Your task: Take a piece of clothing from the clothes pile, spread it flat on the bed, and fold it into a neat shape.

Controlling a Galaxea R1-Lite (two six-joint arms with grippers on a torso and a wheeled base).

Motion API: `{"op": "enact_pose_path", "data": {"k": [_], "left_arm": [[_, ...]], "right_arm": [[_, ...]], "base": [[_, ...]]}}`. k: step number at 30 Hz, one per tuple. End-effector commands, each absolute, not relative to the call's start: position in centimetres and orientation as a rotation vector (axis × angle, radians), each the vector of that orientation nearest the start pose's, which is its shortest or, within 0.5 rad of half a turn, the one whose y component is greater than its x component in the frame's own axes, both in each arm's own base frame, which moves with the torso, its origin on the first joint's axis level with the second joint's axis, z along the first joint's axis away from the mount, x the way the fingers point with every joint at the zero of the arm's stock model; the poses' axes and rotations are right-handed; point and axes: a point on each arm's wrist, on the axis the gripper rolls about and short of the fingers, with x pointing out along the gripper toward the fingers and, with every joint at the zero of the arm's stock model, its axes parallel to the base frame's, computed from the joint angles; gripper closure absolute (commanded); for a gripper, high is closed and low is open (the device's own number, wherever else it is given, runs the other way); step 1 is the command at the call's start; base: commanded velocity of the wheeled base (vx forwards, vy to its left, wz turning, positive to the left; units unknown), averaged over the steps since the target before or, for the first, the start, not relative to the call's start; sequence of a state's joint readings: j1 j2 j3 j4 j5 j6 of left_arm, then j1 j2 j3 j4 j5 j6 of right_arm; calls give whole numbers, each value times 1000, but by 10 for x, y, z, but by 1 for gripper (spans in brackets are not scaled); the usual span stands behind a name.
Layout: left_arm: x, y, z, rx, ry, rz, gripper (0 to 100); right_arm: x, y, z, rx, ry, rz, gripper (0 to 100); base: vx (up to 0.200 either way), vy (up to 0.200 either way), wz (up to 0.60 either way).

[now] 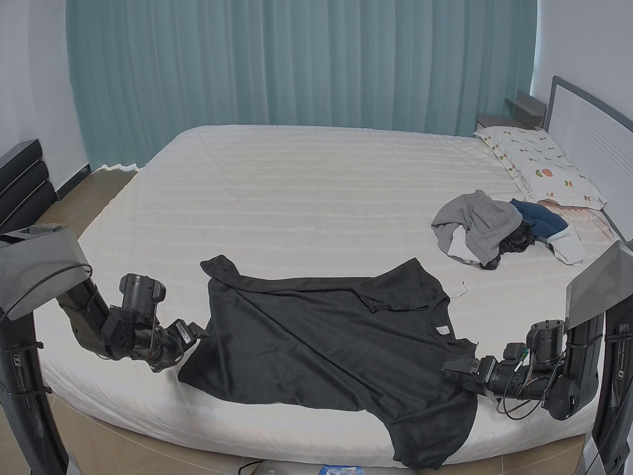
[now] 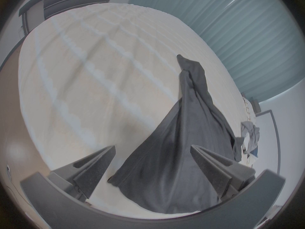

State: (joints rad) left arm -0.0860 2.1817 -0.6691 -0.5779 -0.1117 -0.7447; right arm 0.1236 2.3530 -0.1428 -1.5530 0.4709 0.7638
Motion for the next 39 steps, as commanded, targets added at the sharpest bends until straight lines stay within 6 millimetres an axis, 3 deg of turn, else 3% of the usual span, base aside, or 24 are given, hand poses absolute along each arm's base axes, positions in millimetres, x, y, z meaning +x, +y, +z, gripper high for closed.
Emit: {"op": "enact_pose_path", "data": {"k": [1,17,18,26,39], "left_arm": [[292,-29,-7,-672,969,150,0],[290,-37,-20,-609,982,140,0],[289,-36,-25,-554,985,154,100],[277,-37,-29,-514,1021,170,100],[237,-9,-20,-310,1085,260,100]], "right_arm": [[244,41,-33,828,839,301,0],[244,41,-33,828,839,301,0],[244,41,-33,825,839,302,0],[244,40,-33,825,838,300,0],[248,40,-29,807,797,273,0]], "base": [[0,0,0],[0,0,0],[0,0,0],[0,0,0],[0,0,0]]}}
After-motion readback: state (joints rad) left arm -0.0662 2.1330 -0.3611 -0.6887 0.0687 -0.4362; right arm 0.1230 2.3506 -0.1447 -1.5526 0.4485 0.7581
